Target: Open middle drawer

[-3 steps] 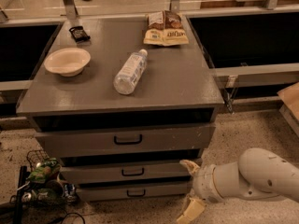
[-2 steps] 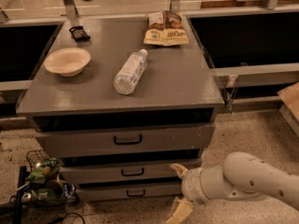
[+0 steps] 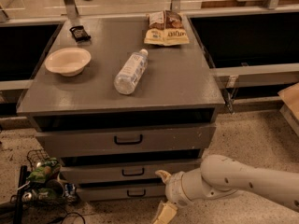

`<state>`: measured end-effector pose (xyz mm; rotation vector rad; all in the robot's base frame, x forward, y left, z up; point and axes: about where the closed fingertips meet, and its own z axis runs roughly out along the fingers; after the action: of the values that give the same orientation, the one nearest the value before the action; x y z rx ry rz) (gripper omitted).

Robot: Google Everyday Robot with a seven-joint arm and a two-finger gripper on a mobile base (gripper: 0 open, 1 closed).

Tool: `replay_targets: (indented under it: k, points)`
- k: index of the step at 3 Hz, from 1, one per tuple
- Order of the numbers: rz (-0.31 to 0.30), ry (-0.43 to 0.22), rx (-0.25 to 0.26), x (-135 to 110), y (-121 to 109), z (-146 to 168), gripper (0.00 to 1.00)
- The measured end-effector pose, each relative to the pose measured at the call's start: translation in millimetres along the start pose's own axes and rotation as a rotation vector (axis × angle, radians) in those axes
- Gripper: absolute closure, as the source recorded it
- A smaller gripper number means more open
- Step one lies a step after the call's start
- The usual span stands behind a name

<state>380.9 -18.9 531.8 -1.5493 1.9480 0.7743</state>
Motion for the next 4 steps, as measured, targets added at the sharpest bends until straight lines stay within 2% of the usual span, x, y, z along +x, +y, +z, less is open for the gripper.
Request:
replay_targets:
  k: [1, 2, 3, 4]
  points:
    - [-0.002, -0.001, -0.005, -0.7, 0.6, 2.1, 0.00]
    - [0.043, -0.022, -0.005, 4.1, -2.4, 1.6, 0.00]
    - [0.050, -0.066, 0.013, 3.2, -12.0, 10.8, 0.00]
    - [0.040, -0.105, 0.040, -9.5, -24.4, 23.3, 0.00]
